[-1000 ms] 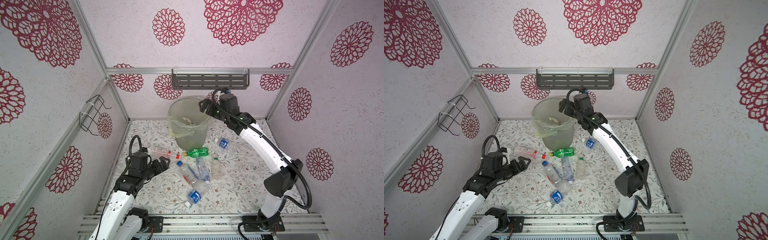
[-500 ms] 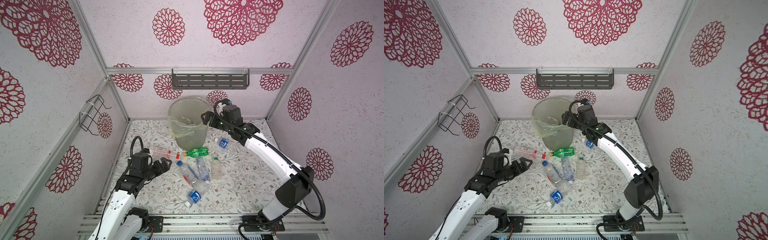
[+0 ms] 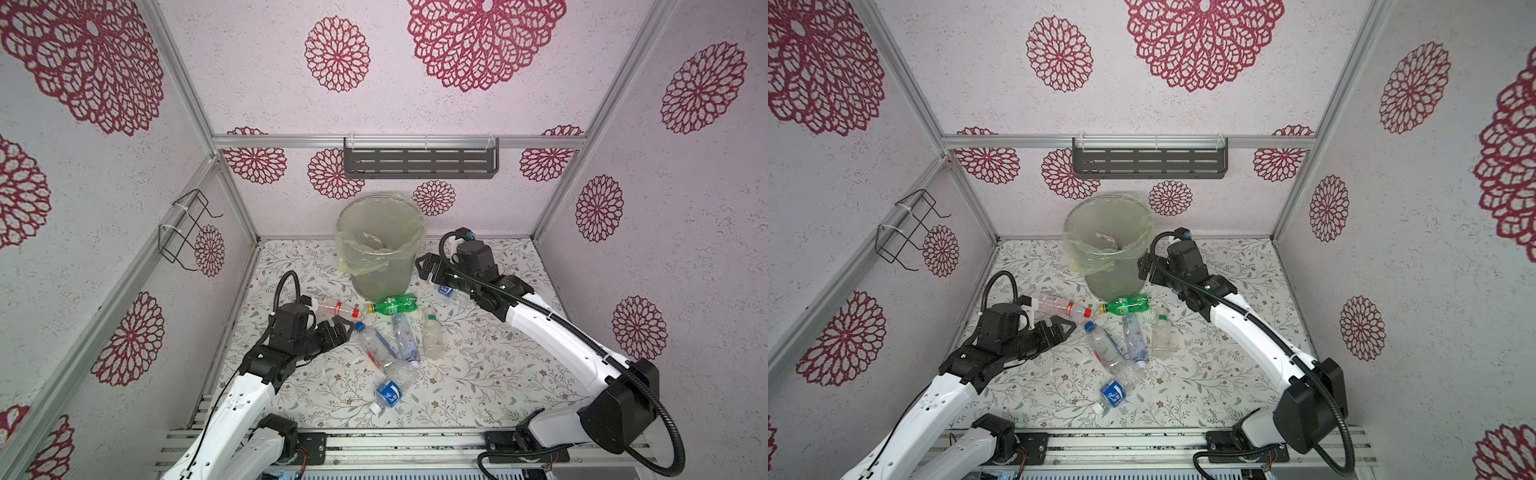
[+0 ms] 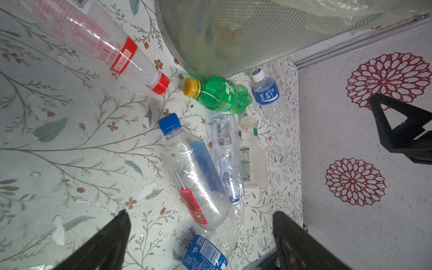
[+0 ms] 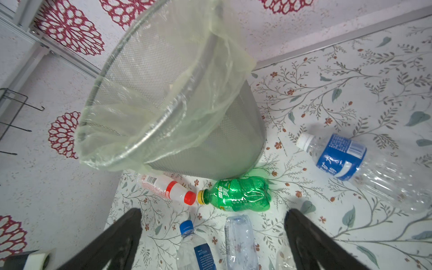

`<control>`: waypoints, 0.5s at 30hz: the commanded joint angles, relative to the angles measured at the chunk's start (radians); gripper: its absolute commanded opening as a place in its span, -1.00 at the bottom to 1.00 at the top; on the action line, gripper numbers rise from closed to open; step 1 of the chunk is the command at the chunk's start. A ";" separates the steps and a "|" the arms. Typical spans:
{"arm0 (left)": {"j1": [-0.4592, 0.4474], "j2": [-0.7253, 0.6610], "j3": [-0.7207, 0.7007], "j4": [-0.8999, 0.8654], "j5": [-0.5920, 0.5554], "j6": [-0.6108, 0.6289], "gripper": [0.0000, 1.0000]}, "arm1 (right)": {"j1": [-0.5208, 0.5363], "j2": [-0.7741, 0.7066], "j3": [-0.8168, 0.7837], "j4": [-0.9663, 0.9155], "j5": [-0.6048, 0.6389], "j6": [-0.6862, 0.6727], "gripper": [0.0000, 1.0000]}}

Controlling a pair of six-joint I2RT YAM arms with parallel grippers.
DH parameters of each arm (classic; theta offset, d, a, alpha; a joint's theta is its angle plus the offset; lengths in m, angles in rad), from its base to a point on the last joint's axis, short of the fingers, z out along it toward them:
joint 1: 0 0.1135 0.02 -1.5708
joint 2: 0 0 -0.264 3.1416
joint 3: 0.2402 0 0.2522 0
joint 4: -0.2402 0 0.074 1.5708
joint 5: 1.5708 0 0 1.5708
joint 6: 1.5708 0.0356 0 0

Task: Throw the plastic bottles in the bin
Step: Throw the plastic bottle into the trash bin.

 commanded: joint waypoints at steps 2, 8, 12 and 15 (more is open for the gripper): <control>-0.057 0.034 0.028 0.044 -0.022 -0.012 0.95 | -0.001 -0.057 -0.050 0.043 0.033 0.025 0.98; -0.158 0.086 0.040 0.081 -0.074 -0.025 0.95 | -0.001 -0.095 -0.131 0.045 0.055 0.047 0.98; -0.228 0.132 0.055 0.094 -0.118 -0.030 0.95 | -0.002 -0.124 -0.184 0.051 0.068 0.071 0.98; -0.258 0.164 0.060 0.095 -0.154 -0.050 0.95 | -0.002 -0.146 -0.221 0.059 0.069 0.090 0.98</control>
